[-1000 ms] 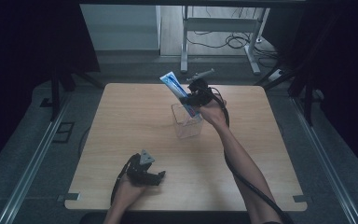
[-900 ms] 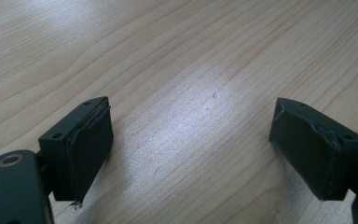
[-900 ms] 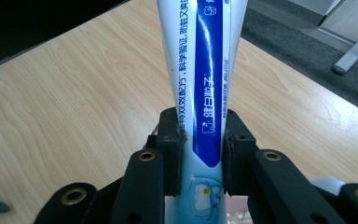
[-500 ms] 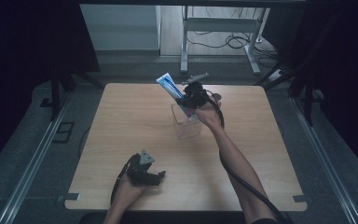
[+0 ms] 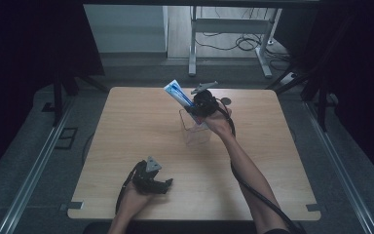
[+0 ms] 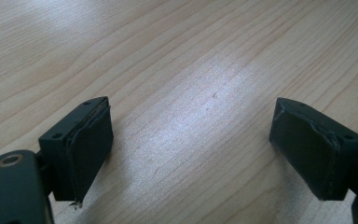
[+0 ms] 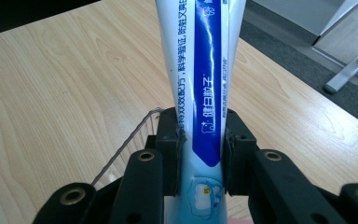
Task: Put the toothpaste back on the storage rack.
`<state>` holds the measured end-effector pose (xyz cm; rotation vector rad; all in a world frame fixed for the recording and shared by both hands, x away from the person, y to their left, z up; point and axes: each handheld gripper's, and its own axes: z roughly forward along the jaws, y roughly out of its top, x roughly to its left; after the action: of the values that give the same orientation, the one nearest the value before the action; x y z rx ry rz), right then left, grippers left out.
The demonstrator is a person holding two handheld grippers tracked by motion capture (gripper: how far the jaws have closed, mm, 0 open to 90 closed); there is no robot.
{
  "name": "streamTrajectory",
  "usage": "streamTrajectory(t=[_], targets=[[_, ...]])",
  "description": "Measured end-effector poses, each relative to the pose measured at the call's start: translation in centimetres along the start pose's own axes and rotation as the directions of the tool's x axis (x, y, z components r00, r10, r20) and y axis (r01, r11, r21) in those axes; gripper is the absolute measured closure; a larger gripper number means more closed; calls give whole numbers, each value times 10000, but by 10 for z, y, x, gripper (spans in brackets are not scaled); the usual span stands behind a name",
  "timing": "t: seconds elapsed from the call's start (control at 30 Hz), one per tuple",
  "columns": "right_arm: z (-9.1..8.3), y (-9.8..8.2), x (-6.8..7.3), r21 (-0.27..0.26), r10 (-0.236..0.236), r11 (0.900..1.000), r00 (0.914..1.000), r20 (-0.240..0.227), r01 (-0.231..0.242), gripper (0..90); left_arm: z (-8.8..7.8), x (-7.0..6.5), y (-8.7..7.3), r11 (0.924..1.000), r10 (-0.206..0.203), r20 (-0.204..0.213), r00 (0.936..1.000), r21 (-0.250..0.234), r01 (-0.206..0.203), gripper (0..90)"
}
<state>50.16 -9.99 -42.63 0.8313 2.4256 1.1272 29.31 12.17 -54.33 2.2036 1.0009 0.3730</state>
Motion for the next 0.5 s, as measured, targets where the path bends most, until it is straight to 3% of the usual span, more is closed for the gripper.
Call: streamTrajectory(t=[0.3, 0.5], targets=[[0, -4, 1, 52, -58, 10000, 10000, -58, 58, 711, 0, 0, 0, 10000, -10, 5, 10000, -4, 10, 135], [6, -13, 1, 375, -13, 9993, 9999, -131, 18, 707, 0, 0, 0, 10000, -2, -4, 10000, 0, 2, 135]])
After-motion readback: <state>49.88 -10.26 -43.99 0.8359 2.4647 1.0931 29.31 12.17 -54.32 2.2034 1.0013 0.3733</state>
